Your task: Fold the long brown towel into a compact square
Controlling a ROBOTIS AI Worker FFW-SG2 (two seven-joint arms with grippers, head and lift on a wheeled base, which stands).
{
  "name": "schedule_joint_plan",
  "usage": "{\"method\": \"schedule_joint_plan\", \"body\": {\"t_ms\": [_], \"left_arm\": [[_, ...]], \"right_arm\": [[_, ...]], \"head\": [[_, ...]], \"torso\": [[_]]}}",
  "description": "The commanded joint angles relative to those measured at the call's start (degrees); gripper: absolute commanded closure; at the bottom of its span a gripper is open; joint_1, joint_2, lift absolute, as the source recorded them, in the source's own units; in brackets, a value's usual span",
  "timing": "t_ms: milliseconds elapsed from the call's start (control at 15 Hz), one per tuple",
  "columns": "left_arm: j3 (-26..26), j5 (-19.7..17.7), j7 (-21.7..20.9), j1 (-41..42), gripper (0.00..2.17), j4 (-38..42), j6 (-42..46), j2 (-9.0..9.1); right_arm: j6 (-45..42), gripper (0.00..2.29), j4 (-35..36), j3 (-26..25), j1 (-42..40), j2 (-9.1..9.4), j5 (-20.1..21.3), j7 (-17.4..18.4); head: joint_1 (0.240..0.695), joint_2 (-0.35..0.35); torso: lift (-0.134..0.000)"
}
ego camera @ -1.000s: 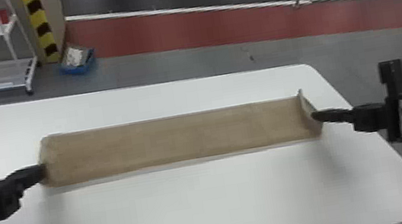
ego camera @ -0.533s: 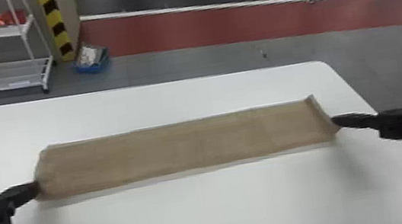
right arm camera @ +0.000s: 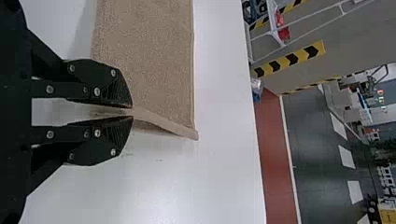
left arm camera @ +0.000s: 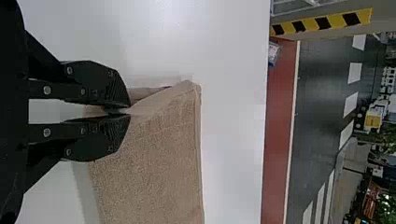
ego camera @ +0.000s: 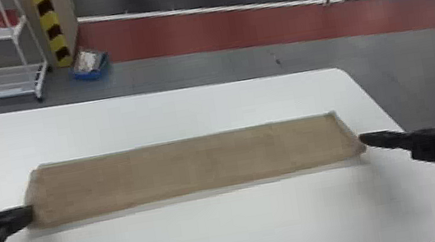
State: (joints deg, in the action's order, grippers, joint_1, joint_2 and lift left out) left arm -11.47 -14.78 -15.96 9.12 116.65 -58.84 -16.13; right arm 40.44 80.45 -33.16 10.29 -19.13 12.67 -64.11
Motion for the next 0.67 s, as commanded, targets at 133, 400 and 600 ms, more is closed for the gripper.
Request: {"method": "schedule_joint_plan", "body": {"t_ms": [133, 400, 600], "left_arm": [[-2.0, -2.4, 1.2, 0.8, 0.03, 0.9, 1.1, 0.13], [-5.1, -7.5, 1.6, 3.1, 0.03, 3.1, 1.4, 0.31], [-5.8, -9.5, 2.8, 4.8, 0.04, 4.5, 1.4, 1.98]], "right_arm": [[-1.1, 0.05, 0.9, -1.7, -0.6, 0.59, -1.2, 2.7], [-2.0, 0.05, 6.1, -2.3, -1.0, 4.72, -4.0, 6.6], [-2.9, 0.27, 9.5, 3.1, -0.2, 10.08, -4.1, 6.5]], "head": [[0.695, -0.197], [0.695, -0.192], [0.695, -0.170]], "torso": [[-0.124], [-0.124], [-0.124]]}}
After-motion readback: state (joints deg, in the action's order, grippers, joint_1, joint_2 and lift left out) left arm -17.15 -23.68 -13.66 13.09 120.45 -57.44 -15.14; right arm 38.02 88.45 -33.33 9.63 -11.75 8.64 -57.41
